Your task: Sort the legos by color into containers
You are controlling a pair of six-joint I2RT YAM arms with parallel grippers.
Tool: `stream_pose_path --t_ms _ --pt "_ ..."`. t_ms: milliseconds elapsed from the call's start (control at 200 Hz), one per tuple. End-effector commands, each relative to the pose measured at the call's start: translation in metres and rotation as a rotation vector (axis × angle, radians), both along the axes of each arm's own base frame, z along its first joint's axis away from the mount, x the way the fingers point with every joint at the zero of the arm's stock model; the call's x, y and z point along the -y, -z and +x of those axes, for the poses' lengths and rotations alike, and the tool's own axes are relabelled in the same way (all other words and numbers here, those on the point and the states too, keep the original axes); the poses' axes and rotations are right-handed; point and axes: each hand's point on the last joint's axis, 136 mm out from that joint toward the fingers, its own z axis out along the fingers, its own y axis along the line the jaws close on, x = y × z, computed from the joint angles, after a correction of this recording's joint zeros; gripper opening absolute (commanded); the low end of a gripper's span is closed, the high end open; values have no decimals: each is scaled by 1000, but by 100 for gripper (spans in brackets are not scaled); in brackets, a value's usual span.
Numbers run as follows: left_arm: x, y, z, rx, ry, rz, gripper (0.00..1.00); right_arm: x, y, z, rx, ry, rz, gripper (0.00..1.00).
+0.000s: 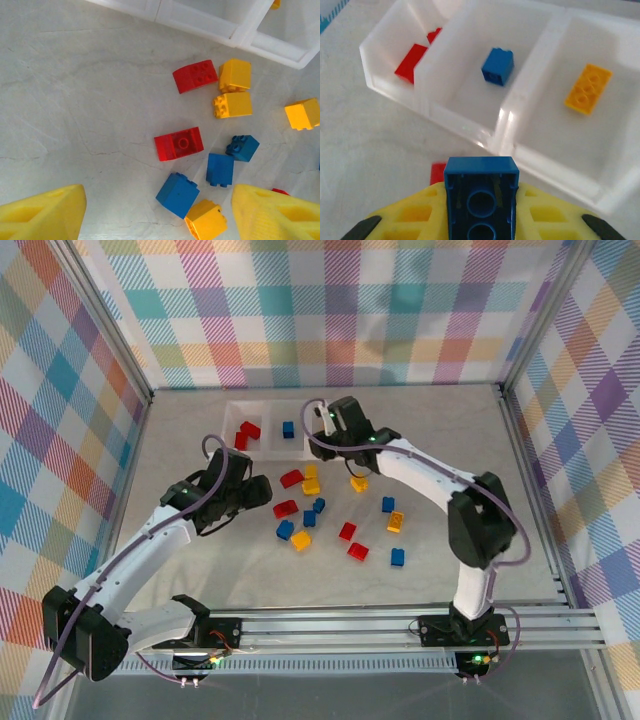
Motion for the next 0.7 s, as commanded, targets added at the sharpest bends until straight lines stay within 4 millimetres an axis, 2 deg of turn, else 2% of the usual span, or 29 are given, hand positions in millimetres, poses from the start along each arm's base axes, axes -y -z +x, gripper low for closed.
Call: stream_pose_path --t_ms 0,140,255,465,595,695 --pt "-4 -9 -10 -15 5 23 76 -36 -14 23 71 -25 60 29" --pt "-8 -2 -15 -45 2 50 76 -62 -7 49 82 -45 59 30" --pt "-9 4 -19 -66 10 56 76 -73 3 69 92 -34 32 31" --pt "-13 2 -23 -68 12 72 76 -86 5 94 107 -34 -22 34" --pt "-10 2 -23 -71 21 63 76 -87 2 102 111 -28 -20 51" --pt "-6 8 -22 -83 26 56 76 -80 -1 103 99 -10 -23 64"
